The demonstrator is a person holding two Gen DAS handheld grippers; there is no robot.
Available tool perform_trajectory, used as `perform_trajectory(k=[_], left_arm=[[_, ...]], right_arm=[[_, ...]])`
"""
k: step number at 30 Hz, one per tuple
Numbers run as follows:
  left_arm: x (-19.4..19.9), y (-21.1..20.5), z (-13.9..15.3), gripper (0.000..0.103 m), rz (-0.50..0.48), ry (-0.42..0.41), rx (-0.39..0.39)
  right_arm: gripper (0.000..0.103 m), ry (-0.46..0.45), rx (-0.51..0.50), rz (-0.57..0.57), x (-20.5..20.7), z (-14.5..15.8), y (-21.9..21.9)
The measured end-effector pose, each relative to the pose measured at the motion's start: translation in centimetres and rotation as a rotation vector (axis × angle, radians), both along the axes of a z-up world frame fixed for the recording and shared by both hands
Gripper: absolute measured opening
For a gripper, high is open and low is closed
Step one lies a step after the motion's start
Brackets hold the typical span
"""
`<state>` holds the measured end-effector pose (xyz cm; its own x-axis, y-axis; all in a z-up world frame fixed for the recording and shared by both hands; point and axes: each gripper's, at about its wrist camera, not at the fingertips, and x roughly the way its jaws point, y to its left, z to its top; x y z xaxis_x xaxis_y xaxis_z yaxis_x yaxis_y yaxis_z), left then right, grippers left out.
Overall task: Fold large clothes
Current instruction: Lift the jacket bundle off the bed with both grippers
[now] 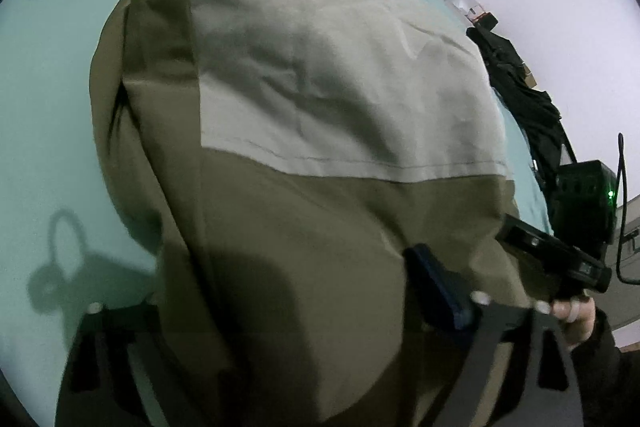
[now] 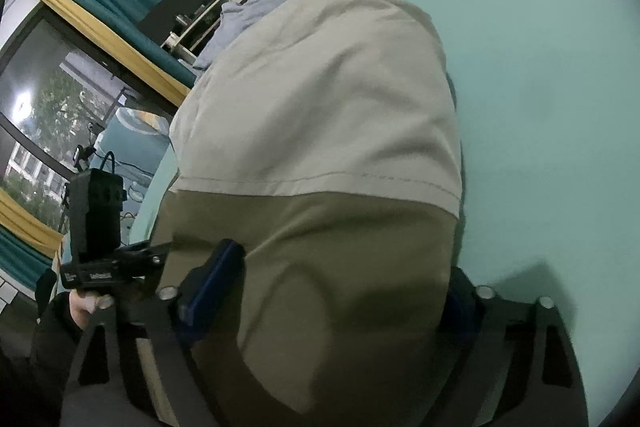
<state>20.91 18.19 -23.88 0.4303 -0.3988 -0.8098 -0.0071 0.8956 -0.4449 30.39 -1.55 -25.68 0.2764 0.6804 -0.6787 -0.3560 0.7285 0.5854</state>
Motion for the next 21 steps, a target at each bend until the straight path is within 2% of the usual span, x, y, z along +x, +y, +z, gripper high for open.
perform_trajectory(k=[2, 5, 7, 10, 11, 13, 17, 21], left_arm=[[-0.3, -1.1, 0.5, 0.061, -0.022, -0.019, 0.014], [-1.4, -1.9, 1.6, 0.047, 0.016, -0.075, 0.084], [-2.1, -2.7, 2.5, 0.043, 0.032, -0.109, 0.14], [-3.2, -3.0, 4.0, 0.031, 0.06, -0.146, 0.147], [-3.4, -3.0, 4.5, 0.02, 0.067, -0.153, 0.136], [-3.9, -2.9, 5.4, 0.019, 0.075, -0.161, 0.121], [-4.6, -4.7, 6.4, 0.018, 0.045, -0.17, 0.159], [-4.1, -6.2, 6.6, 0.019, 0.023, -0.146, 0.129]], right_arm=[[0.055, -0.029, 0.007, -0.006, -0.5, 0.6, 0.1], [0.04, -0.074, 0.004, -0.01, -1.3, 1.8, 0.8], [0.035, -0.11, -0.009, -0.003, -1.8, 3.0, 1.2], [0.032, -0.155, -0.024, 0.0, -2.6, 4.6, 1.3], [0.031, -0.168, -0.031, 0.002, -3.0, 5.0, 1.3], [0.03, -0.195, -0.044, 0.002, -3.5, 5.9, 1.0], [0.029, -0.217, -0.054, -0.009, -4.2, 7.0, -0.5], [0.029, -0.203, -0.064, -0.022, -4.9, 7.3, -2.1]])
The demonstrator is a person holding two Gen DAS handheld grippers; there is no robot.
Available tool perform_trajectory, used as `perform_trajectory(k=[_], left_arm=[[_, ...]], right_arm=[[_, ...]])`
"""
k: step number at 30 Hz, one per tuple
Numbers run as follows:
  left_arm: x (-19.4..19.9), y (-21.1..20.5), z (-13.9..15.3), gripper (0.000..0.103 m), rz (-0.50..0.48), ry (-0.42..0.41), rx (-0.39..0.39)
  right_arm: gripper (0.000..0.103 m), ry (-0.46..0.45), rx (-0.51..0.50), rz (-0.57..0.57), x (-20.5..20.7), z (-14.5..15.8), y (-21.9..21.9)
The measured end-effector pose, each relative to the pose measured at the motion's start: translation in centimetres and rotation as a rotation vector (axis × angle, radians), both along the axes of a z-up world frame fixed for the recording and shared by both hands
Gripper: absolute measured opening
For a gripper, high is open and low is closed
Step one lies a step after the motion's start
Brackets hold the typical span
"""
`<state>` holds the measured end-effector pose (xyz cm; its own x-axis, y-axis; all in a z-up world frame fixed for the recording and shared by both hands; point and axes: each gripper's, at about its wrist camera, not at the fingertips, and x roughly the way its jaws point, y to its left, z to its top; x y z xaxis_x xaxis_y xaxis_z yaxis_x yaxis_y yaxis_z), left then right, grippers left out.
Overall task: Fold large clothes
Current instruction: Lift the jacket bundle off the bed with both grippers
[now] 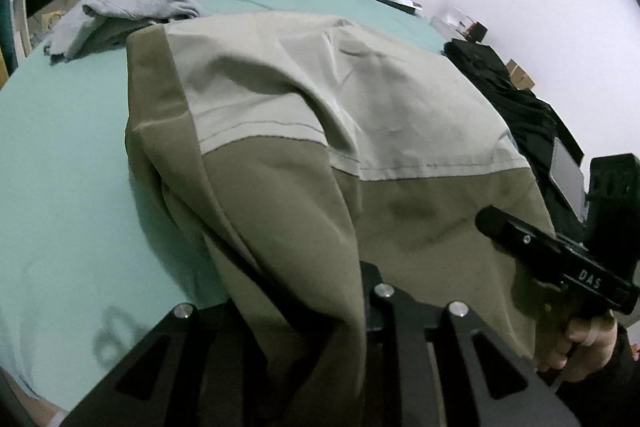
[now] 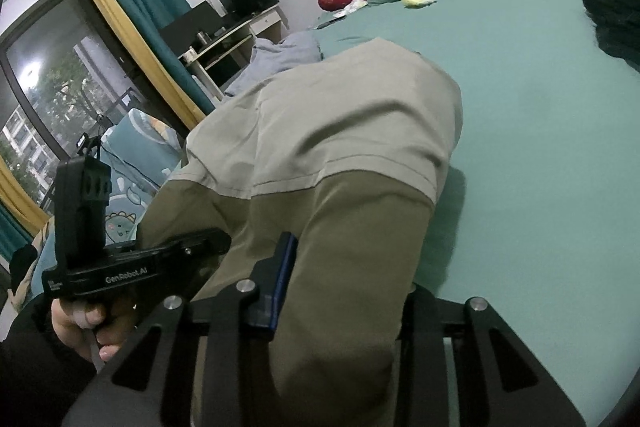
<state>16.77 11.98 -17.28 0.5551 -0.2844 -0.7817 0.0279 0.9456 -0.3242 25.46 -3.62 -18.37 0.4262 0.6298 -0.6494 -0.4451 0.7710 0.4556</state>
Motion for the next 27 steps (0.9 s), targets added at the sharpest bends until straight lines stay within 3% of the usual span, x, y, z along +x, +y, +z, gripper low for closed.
perform_trajectory(k=[2, 4, 6, 8, 10, 11, 13, 16, 17, 18, 21, 27], left_arm=[[0.3, -0.8, -0.8, 0.027, -0.019, 0.049, 0.003], [1.1, -1.5, -1.9, 0.047, -0.026, 0.083, 0.047], [1.2, -1.2, -3.1, 0.085, -0.01, 0.106, 0.094], [1.2, -0.1, -4.6, 0.096, 0.026, 0.154, 0.046], [1.1, 0.7, -5.6, 0.1, 0.05, 0.177, -0.027], [1.0, 0.7, -5.8, 0.1, 0.052, 0.165, -0.034], [0.8, 0.0, -5.9, 0.099, 0.019, 0.152, -0.021], [0.2, -0.5, -5.3, 0.063, -0.018, 0.117, -0.038], [0.0, -0.8, -5.0, 0.045, -0.031, 0.1, -0.038], [-0.2, -1.0, -4.7, 0.035, -0.03, 0.083, -0.025], [-1.0, -1.4, -3.6, 0.026, -0.019, 0.038, 0.005], [-2.4, -0.3, -1.6, 0.022, 0.007, -0.008, -0.019]], right_arm=[[0.03, 0.022, -0.017, -0.008, 0.0, -0.6, -0.1], [0.034, 0.083, -0.019, -0.018, 0.3, -2.2, -0.2], [0.045, 0.137, -0.016, -0.035, 1.0, -3.8, -0.9], [0.068, 0.149, -0.021, -0.038, 1.6, -4.8, -1.1], [0.083, 0.168, 0.001, -0.042, 2.1, -5.7, -1.4], [0.083, 0.186, 0.036, -0.038, 2.2, -6.2, -1.4], [0.083, 0.193, 0.093, -0.031, 2.2, -6.9, -1.3], [0.041, 0.208, 0.17, 0.005, 2.3, -6.8, -0.4], [0.037, 0.184, 0.147, 0.002, 2.1, -6.2, 0.2], [0.035, 0.158, 0.126, 0.01, 1.7, -5.8, 0.6], [0.03, 0.109, 0.094, 0.012, 1.4, -4.3, 1.6], [0.027, 0.019, 0.046, 0.027, 0.3, -0.9, 2.9]])
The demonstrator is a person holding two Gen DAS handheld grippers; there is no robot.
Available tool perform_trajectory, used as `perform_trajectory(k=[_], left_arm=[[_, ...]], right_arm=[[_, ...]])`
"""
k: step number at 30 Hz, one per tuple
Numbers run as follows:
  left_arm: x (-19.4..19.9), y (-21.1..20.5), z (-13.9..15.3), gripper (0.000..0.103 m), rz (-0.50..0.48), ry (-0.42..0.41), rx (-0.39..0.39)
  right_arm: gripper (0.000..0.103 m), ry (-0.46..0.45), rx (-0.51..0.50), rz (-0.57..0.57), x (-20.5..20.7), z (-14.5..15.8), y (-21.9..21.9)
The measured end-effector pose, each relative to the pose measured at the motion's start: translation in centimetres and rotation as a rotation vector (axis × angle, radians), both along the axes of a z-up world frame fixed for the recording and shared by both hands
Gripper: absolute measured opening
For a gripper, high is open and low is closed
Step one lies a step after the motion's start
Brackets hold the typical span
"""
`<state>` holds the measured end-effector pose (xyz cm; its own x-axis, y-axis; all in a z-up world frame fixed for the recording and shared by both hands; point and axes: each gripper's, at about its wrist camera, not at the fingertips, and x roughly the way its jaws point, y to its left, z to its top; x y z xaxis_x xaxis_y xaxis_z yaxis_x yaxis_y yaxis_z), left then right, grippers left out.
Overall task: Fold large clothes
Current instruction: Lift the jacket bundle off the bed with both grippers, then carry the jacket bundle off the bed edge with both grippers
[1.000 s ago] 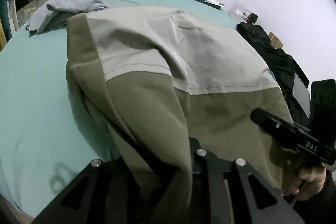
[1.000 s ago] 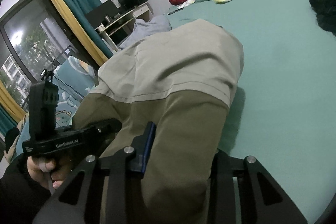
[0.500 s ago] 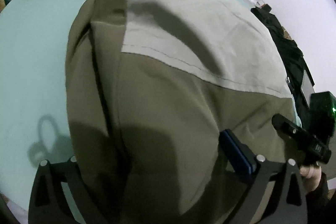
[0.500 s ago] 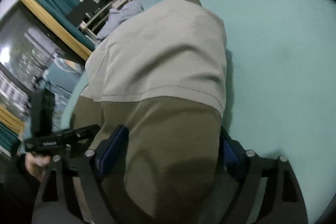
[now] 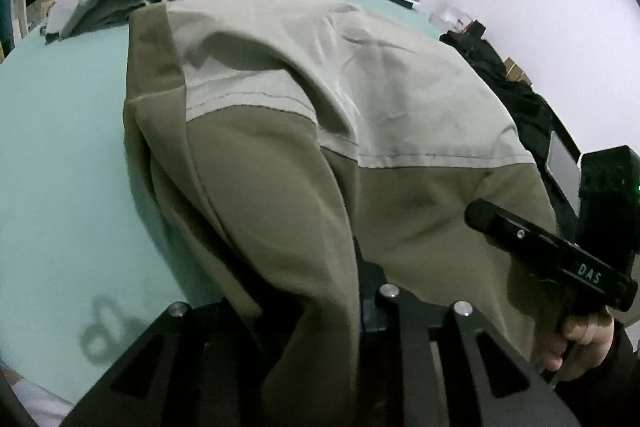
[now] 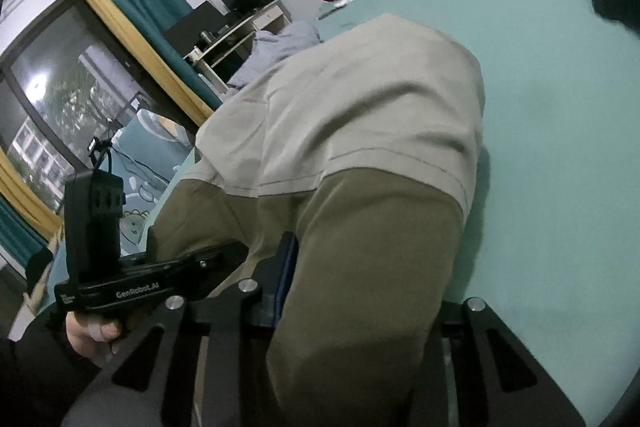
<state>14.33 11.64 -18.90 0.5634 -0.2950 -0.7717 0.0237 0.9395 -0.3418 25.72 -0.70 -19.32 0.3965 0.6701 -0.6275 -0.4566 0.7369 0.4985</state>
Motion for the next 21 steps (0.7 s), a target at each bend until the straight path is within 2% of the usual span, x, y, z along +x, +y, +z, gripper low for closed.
perform_trajectory(k=[13, 21], left_arm=[[-3.1, 3.2, 7.4, 0.022, 0.014, -0.162, 0.027], [-4.8, 6.3, 10.5, 0.022, 0.067, -0.225, 0.049]], right_arm=[[0.027, -0.159, 0.003, 0.005, -1.4, 7.3, 3.0], [0.027, -0.224, 0.023, 0.058, -1.8, 9.3, 5.1]])
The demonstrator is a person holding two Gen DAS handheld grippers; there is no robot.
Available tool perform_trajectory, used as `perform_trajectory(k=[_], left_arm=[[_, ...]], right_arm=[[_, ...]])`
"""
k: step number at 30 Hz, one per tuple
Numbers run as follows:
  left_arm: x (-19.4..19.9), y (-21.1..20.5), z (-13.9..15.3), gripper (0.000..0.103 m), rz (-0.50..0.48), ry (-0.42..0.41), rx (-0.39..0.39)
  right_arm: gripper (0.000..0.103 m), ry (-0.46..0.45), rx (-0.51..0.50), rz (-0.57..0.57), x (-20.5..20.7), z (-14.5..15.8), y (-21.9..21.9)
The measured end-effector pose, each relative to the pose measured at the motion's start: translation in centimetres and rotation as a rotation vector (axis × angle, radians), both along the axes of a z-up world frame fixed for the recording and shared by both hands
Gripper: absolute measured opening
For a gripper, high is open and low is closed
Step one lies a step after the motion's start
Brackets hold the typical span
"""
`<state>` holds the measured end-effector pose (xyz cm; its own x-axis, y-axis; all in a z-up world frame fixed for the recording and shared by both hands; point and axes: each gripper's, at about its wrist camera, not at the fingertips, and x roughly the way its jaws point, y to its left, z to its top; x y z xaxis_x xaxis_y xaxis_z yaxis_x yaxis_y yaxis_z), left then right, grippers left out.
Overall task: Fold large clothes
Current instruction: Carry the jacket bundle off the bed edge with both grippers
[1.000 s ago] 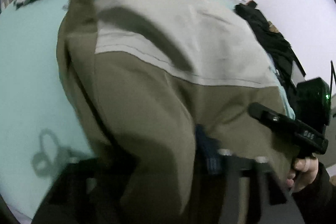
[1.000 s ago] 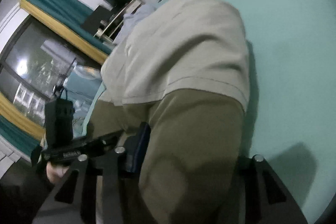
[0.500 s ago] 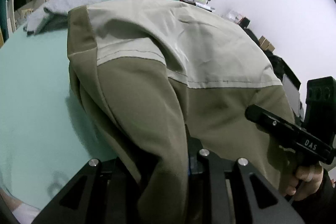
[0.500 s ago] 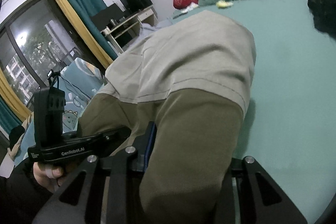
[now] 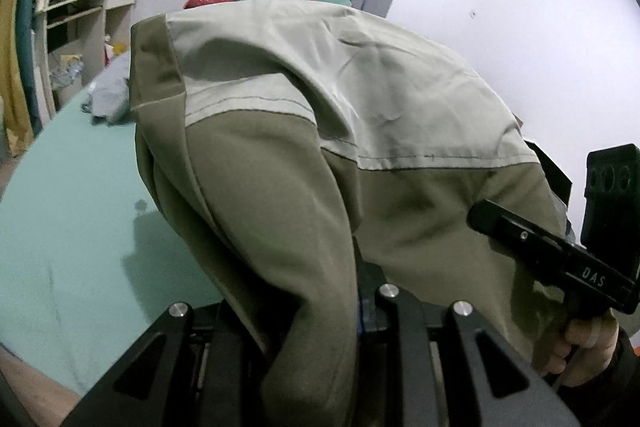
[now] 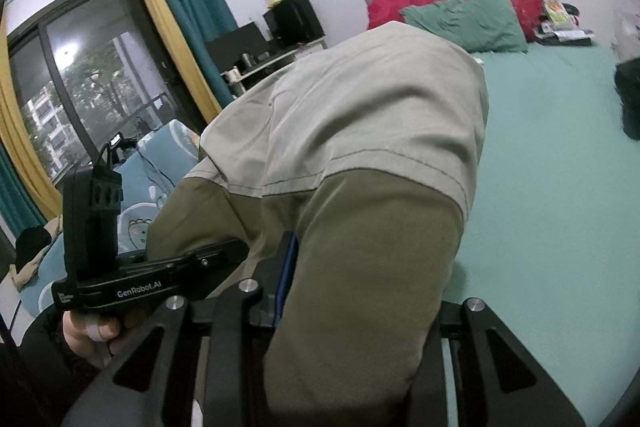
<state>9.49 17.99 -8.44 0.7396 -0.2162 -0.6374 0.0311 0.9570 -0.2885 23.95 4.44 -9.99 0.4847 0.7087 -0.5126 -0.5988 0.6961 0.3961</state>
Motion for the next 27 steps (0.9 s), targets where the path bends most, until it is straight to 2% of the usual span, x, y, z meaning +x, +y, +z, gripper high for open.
perform_trajectory(k=[9, 16, 20, 21, 27], left_arm=[[-2.9, 6.5, 2.2, 0.022, 0.088, -0.038, 0.031], [-4.4, 11.9, 2.9, 0.022, 0.152, -0.058, 0.044], [-4.1, 15.6, 3.0, 0.021, 0.195, -0.061, 0.05], [-3.4, 15.4, 3.1, 0.021, 0.204, -0.058, 0.051], [-1.4, 22.0, 1.4, 0.021, 0.274, -0.011, 0.062]], right_arm=[[0.027, -0.038, 0.031, 0.083, 0.2, 1.5, 6.0], [0.027, -0.021, 0.073, 0.13, 0.9, 1.3, 11.0], [0.027, 0.017, 0.101, 0.147, 1.7, 0.5, 14.5], [0.027, 0.025, 0.103, 0.151, 1.8, 0.3, 15.1], [0.027, 0.123, 0.115, 0.168, 3.2, -3.1, 20.5]])
